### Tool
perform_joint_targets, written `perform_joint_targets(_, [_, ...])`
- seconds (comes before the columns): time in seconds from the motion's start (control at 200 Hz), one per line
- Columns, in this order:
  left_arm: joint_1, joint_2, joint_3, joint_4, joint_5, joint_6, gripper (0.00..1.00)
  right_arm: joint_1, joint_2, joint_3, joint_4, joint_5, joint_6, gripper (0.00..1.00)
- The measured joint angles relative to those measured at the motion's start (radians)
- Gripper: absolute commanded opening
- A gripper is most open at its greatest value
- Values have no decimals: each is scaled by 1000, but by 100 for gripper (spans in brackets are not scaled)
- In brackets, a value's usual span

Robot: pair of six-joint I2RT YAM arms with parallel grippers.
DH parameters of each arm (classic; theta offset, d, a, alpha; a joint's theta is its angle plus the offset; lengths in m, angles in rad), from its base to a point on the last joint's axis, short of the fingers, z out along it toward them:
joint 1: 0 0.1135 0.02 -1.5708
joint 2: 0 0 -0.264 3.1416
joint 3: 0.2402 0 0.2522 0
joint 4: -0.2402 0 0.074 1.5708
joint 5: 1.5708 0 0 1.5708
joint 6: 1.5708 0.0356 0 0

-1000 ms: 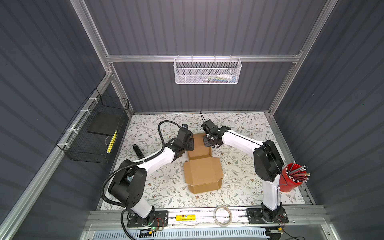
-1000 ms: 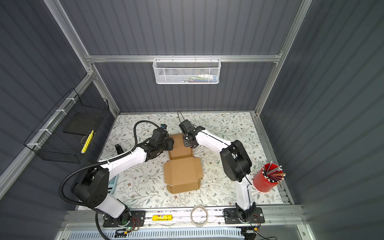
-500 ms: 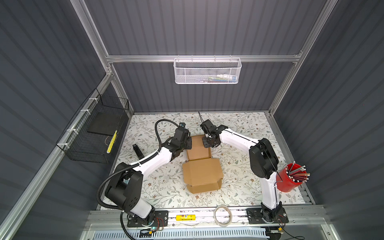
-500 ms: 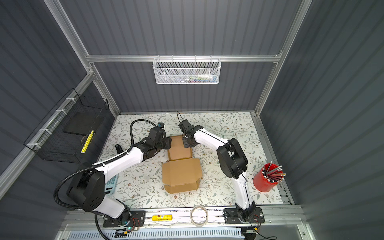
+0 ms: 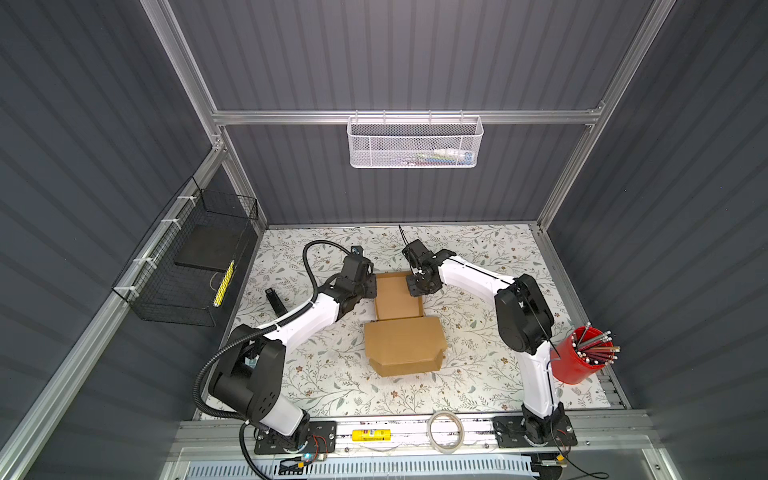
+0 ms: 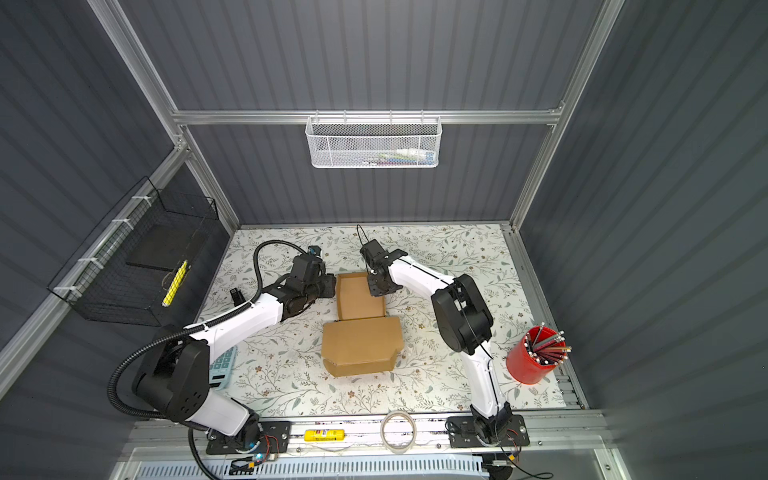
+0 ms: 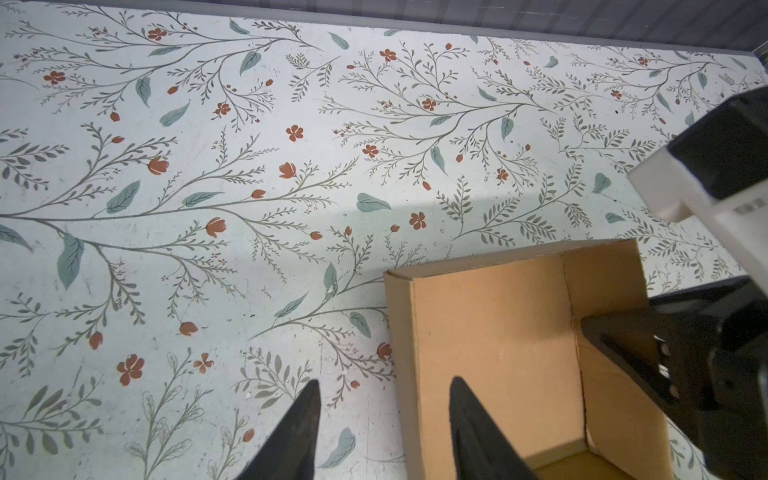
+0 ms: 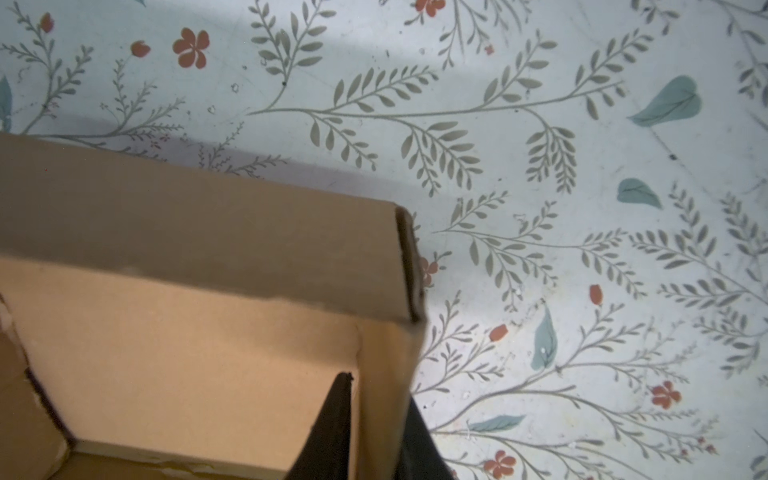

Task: Fold the paper box
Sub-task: 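Open both grippers and lift them up off the box walls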

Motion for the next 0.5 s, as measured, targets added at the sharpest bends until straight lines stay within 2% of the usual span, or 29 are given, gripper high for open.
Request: perform_joint_targets(0.5, [17,1,-22,1,16,-1,50,-19,35,0,0,-19,0,31])
